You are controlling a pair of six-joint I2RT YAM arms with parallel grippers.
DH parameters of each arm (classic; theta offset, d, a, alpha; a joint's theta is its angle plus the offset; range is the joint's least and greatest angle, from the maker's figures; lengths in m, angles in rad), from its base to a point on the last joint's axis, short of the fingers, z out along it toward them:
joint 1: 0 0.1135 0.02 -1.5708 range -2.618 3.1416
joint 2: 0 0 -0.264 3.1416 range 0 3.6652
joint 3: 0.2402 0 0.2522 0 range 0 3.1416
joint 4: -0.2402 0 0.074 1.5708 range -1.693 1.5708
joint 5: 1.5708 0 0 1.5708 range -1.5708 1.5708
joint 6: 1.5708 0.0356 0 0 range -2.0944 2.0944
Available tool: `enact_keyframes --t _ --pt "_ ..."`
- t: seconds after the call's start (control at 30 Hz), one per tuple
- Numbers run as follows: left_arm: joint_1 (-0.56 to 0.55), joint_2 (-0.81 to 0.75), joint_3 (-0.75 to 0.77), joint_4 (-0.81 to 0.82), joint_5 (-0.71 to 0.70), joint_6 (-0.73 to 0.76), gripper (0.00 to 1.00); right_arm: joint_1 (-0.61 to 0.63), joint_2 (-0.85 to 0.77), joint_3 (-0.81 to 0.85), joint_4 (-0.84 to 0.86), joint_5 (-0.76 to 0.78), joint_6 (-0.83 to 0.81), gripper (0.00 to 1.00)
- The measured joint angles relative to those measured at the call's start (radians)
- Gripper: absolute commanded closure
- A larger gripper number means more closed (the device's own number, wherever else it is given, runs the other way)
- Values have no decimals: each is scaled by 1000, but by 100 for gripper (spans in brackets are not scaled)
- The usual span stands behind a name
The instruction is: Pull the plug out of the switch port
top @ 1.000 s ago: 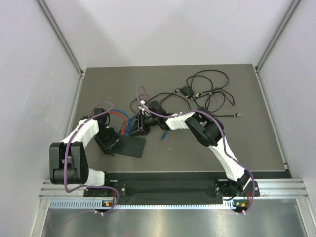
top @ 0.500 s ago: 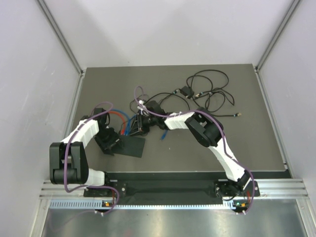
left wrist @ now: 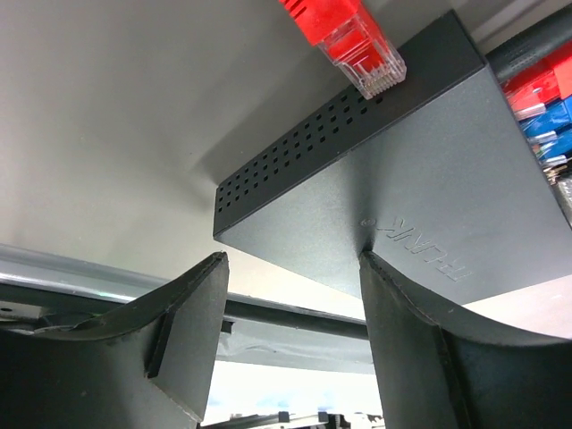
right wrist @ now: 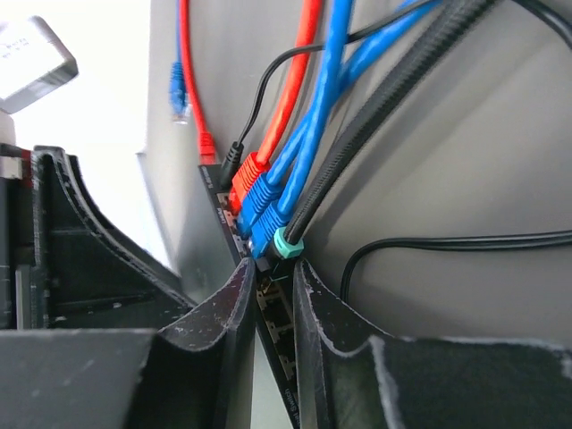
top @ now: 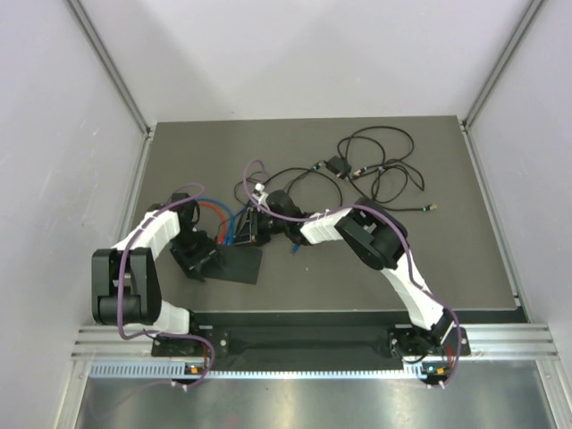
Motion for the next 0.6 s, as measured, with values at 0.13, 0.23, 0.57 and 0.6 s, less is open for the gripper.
enact_keyframes --t 0.13,0.23,0.57,0.6 --pt "-2 5 3 -5 -6 -5 34 -18 34 -6 82 -65 103 100" --pt "-4 19 16 -15 -6 -5 34 -26 45 -6 105 -89 162 100" --pt "-22 24 24 -21 -22 -19 33 -27 23 45 -45 -64 -1 100" --pt "-27 24 26 -19 -26 -21 33 -27 16 45 -60 -56 -21 100"
